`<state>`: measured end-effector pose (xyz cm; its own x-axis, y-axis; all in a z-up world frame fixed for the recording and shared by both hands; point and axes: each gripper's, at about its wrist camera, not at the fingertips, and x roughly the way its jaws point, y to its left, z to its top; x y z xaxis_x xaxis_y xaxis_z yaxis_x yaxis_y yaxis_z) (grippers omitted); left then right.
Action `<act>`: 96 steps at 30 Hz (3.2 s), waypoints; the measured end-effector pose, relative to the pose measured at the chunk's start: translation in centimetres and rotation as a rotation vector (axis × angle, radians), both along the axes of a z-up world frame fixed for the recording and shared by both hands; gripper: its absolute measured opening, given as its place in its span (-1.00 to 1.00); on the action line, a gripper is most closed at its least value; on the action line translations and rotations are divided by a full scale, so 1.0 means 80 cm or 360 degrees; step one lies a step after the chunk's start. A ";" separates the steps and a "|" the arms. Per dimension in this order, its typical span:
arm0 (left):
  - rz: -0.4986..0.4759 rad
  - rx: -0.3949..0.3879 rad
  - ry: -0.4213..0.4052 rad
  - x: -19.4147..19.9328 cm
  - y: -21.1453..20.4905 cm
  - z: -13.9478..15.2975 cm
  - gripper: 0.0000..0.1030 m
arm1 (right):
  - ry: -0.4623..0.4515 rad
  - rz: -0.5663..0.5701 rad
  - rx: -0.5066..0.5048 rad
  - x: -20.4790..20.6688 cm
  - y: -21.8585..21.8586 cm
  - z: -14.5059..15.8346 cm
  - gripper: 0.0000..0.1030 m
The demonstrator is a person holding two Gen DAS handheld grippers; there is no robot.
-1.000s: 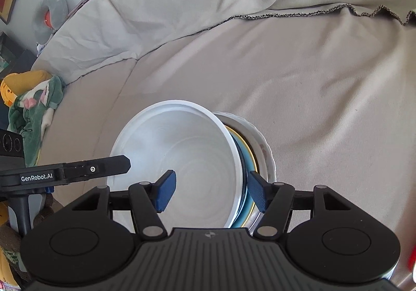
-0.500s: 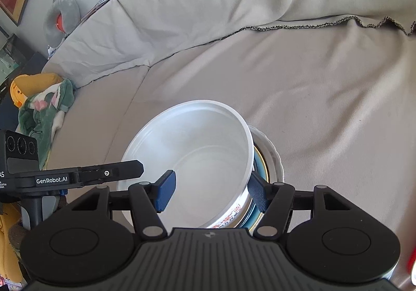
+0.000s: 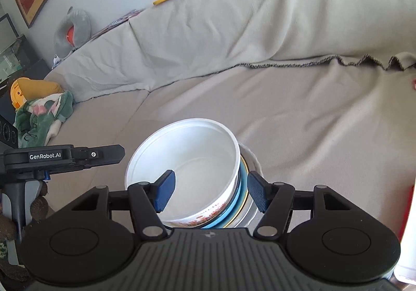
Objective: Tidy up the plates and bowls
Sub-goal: 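Release the stack and move the right tool to the white plastic tray, then grasp the white red-sided tray with the right tool and lift it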
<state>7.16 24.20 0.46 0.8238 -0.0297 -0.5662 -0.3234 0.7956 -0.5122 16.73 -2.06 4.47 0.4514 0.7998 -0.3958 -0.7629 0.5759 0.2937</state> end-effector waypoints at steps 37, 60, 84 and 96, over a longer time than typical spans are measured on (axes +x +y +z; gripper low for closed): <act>-0.0642 0.0148 0.0487 0.264 -0.379 -0.150 -0.54 | 0.0389 -0.0827 0.0371 0.133 -0.313 -0.230 -0.40; -0.0242 0.0077 0.0438 0.141 -0.232 -0.144 -0.61 | 0.0273 -0.0383 0.0131 0.084 -0.170 -0.201 -0.40; -0.0266 0.0094 0.0457 0.191 -0.243 -0.156 -0.64 | 0.0353 -0.0416 0.0193 0.122 -0.168 -0.184 -0.44; -0.0351 -0.0005 0.0020 0.135 -0.196 0.011 -0.56 | 0.0006 -0.0402 0.0344 0.051 -0.198 -0.028 -0.43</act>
<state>17.93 8.52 1.34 0.7900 -0.2101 -0.5759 -0.1481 0.8463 -0.5118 20.80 -17.87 2.24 0.6448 0.7286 -0.2311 -0.6028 0.6707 0.4322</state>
